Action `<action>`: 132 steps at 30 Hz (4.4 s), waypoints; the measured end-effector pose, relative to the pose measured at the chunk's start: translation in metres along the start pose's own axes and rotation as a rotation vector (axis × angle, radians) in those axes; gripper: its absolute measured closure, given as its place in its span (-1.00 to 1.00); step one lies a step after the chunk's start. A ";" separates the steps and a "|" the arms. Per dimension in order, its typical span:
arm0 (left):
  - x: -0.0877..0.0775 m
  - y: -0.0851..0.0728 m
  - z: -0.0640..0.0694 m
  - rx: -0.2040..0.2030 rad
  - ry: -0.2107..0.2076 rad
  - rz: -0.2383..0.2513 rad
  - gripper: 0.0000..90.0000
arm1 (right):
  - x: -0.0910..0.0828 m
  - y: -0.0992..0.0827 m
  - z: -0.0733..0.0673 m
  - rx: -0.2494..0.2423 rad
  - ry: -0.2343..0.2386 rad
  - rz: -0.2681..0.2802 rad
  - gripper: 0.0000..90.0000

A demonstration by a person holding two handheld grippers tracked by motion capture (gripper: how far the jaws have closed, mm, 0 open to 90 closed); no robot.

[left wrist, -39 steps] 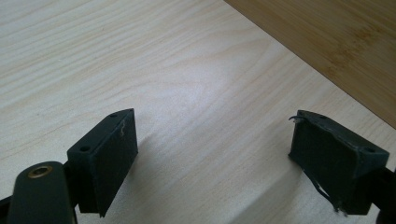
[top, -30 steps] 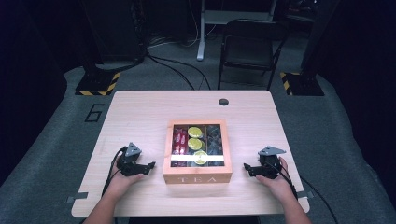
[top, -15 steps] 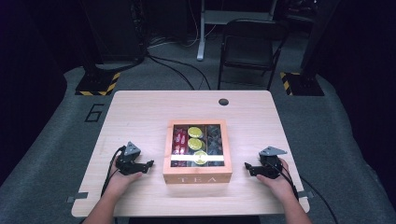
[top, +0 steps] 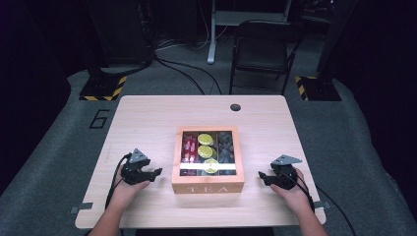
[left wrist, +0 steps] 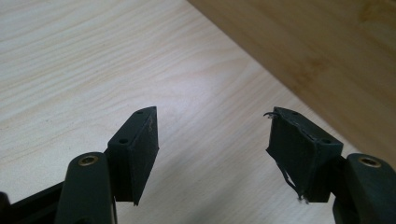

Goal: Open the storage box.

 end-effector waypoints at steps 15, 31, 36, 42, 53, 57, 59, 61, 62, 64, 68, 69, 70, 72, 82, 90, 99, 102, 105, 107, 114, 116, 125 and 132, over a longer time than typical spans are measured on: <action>-0.014 0.009 0.010 -0.048 -0.015 0.060 -0.23 | -0.018 0.010 -0.005 -0.017 0.033 0.041 -0.13; -0.027 0.021 0.030 0.001 -0.033 0.120 -0.18 | -0.031 0.015 -0.028 -0.032 0.118 0.053 -0.08; -0.034 0.022 0.036 -0.007 -0.037 0.145 -0.18 | -0.039 0.018 -0.039 -0.063 0.127 0.085 -0.11; -0.039 0.023 0.042 0.015 -0.039 0.151 -0.18 | -0.047 0.021 -0.052 -0.075 0.139 0.115 -0.14; -0.048 0.025 0.054 0.035 -0.052 0.173 -0.18 | -0.064 0.020 -0.074 -0.089 0.195 0.157 -0.09; -0.051 0.025 0.059 0.038 -0.065 0.181 -0.18 | -0.068 0.018 -0.082 -0.098 0.223 0.165 -0.09; -0.053 0.025 0.061 0.043 -0.065 0.189 -0.18 | -0.070 0.015 -0.088 -0.105 0.243 0.169 -0.09; -0.056 0.026 0.063 0.049 -0.080 0.190 -0.18 | -0.069 0.015 -0.089 -0.110 0.249 0.172 -0.09; -0.057 0.026 0.066 0.050 -0.087 0.203 -0.18 | -0.069 0.014 -0.093 -0.124 0.254 0.163 -0.09; -0.058 0.026 0.068 0.049 -0.088 0.212 -0.18 | -0.067 0.013 -0.095 -0.138 0.261 0.158 -0.09; -0.058 0.027 0.077 0.065 -0.111 0.215 -0.18 | -0.063 0.012 -0.098 -0.160 0.264 0.141 -0.09; -0.058 0.027 0.078 0.079 -0.110 0.211 -0.18 | -0.063 0.012 -0.098 -0.160 0.264 0.141 -0.09; -0.057 0.027 0.080 0.081 -0.117 0.208 -0.18 | -0.061 0.010 -0.099 -0.169 0.265 0.130 -0.09; -0.056 0.027 0.081 0.085 -0.120 0.202 -0.18 | -0.060 0.009 -0.100 -0.165 0.260 0.123 -0.09; -0.044 0.026 0.090 0.103 -0.128 0.187 -0.19 | -0.046 0.003 -0.100 -0.185 0.262 0.074 -0.09; -0.037 0.026 0.094 0.103 -0.132 0.150 -0.18 | -0.042 0.002 -0.099 -0.191 0.253 0.055 0.00; -0.033 0.026 0.097 0.122 -0.113 0.118 -0.01 | -0.039 0.000 -0.098 -0.196 0.237 0.037 0.11; -0.033 0.026 0.096 0.116 -0.112 0.119 0.04 | -0.038 0.000 -0.098 -0.186 0.234 0.035 0.13; -0.031 0.025 0.096 0.127 -0.107 0.103 0.06 | -0.037 0.000 -0.097 -0.187 0.234 0.029 0.15; -0.029 0.026 0.097 0.122 -0.101 0.103 0.04 | -0.036 0.000 -0.097 -0.185 0.235 0.032 0.13; -0.030 0.027 0.097 0.135 -0.100 0.088 0.02 | -0.036 0.000 -0.097 -0.190 0.235 0.029 0.13; -0.030 0.027 0.097 0.142 -0.096 0.091 0.02 | -0.037 0.001 -0.097 -0.201 0.232 0.036 0.13; -0.032 0.030 0.096 0.133 -0.090 0.122 0.05 | -0.039 0.003 -0.099 -0.177 0.233 0.050 0.15; -0.034 0.032 0.096 0.131 -0.079 0.141 0.05 | -0.041 0.005 -0.100 -0.177 0.225 0.079 0.15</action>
Point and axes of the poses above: each handheld gripper's, and its own axes: x roughly forward along the jaws, y roughly out of its top, z roughly to its right, the point moved 1 cm from there along x, roughly forward along the jaws, and after that the axes turned 14 degrees about x, right-handed, at the moved point
